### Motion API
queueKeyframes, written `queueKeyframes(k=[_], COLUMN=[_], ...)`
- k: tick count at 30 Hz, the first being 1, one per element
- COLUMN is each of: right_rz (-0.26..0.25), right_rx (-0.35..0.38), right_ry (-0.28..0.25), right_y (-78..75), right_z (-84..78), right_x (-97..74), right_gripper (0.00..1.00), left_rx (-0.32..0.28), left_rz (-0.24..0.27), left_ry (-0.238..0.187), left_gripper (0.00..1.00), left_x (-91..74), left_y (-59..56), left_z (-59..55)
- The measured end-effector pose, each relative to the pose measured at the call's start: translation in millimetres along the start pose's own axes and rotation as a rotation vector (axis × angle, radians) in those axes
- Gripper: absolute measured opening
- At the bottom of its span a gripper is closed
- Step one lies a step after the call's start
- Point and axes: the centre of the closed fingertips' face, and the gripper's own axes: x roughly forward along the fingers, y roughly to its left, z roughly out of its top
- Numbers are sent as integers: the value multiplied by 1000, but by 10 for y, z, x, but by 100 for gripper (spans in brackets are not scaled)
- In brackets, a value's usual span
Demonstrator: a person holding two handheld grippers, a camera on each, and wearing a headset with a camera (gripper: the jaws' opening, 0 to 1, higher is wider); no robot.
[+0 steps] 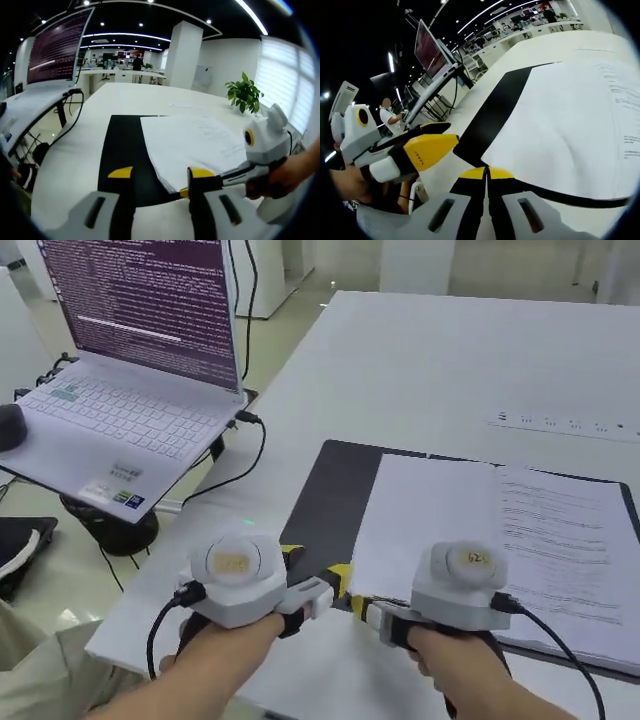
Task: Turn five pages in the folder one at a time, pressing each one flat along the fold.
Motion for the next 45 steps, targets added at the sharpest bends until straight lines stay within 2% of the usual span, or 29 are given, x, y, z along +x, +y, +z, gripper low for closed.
queueKeyframes(k=[3,5,7,10,11,12,15,17,19,22,23,28,31,34,39,40,41,45], right_rz=[-12,-28,-47,-99,-129,-149,-179,-190,-194,-201,-206,-210,-212,-235,-250,-244,-249,-266], right_rx=[5,21,12,0,7,9,21,1,-3,-35,-44,-88,-106,-119,-92,-99,-95,-84], right_ry=[-29,-78,-105,-152,-163,-173,-239,-271,-287,-311,-314,-314,-306,-296,-283,-322,-305,-322], right_y=[-62,-132,-228,-448,-570,-642,-863,-970,-1047,-1165,-1194,-1364,-1454,-1586,-1770,-1763,-1791,-1843], right_z=[73,175,249,365,397,422,557,647,706,821,845,967,1023,1048,1073,1157,1151,1266], right_x=[-156,-273,-382,-531,-591,-636,-733,-776,-784,-764,-752,-639,-546,-471,-358,-356,-342,-294], right_gripper=[0,0,0,0,0,0,0,0,0,0,0,0,0,0,0,0,0,0], left_rx=[20,28,40,63,67,83,93,91,89,89,109,163,170,169,170,170,170,165], left_rz=[-15,-28,-33,-30,-28,-19,-6,9,34,53,60,70,64,63,63,62,62,63], left_ry=[9,16,26,53,65,88,119,122,134,132,112,92,68,49,39,38,35,27], left_gripper=[40,40,40,38,38,37,36,36,35,35,34,33,33,33,33,33,33,33], left_x=[152,247,328,458,485,518,580,600,610,603,601,586,579,578,589,589,589,591], left_y=[-112,-205,-262,-335,-349,-355,-370,-363,-322,-305,-297,-295,-290,-289,-285,-284,-285,-282], left_z=[16,3,-34,-156,-203,-286,-426,-479,-540,-572,-557,-593,-593,-586,-581,-582,-582,-582])
